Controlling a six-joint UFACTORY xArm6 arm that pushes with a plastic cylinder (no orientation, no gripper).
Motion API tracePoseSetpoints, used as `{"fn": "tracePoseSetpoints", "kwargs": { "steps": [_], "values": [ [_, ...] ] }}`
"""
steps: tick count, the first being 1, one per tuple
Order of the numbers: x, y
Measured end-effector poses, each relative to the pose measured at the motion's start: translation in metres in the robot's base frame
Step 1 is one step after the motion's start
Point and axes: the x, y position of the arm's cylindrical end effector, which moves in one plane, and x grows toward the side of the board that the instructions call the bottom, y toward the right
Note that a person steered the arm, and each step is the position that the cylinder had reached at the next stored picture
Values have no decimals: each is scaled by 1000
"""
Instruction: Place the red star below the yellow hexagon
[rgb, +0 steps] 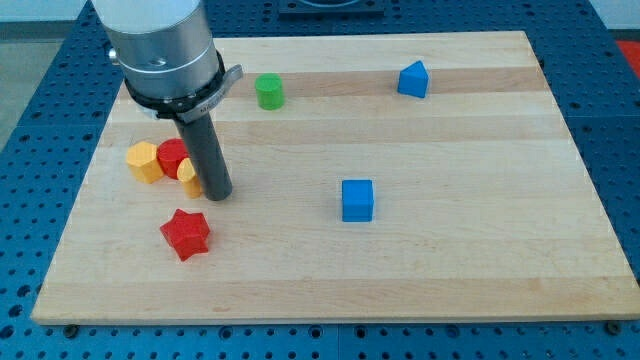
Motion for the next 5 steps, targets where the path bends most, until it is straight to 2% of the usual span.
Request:
{"fn": "tracePoseSetpoints", "kwargs": {
  "steps": [2, 3, 5],
  "values": [
    [-1, -6],
    [12, 2],
    [82, 9]
  ]
}}
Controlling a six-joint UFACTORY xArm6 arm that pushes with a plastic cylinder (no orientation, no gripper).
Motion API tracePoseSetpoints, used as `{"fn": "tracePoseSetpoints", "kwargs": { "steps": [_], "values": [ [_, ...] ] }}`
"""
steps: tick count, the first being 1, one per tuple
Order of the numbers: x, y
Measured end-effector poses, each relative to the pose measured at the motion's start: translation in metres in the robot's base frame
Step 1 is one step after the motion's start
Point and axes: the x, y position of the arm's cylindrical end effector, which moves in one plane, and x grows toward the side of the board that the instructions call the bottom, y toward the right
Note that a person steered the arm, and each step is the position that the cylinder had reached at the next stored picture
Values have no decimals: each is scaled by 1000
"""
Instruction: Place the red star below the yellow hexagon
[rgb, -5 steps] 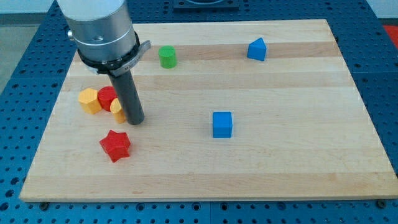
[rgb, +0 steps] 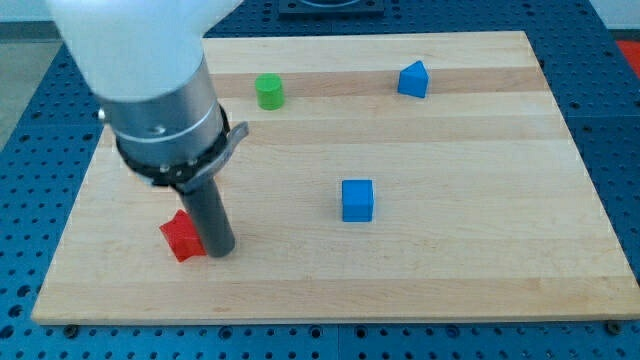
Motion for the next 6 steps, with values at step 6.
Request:
{"fn": "tracePoseSetpoints", "kwargs": {
  "steps": [6],
  "values": [
    [-26, -128]
  ]
}}
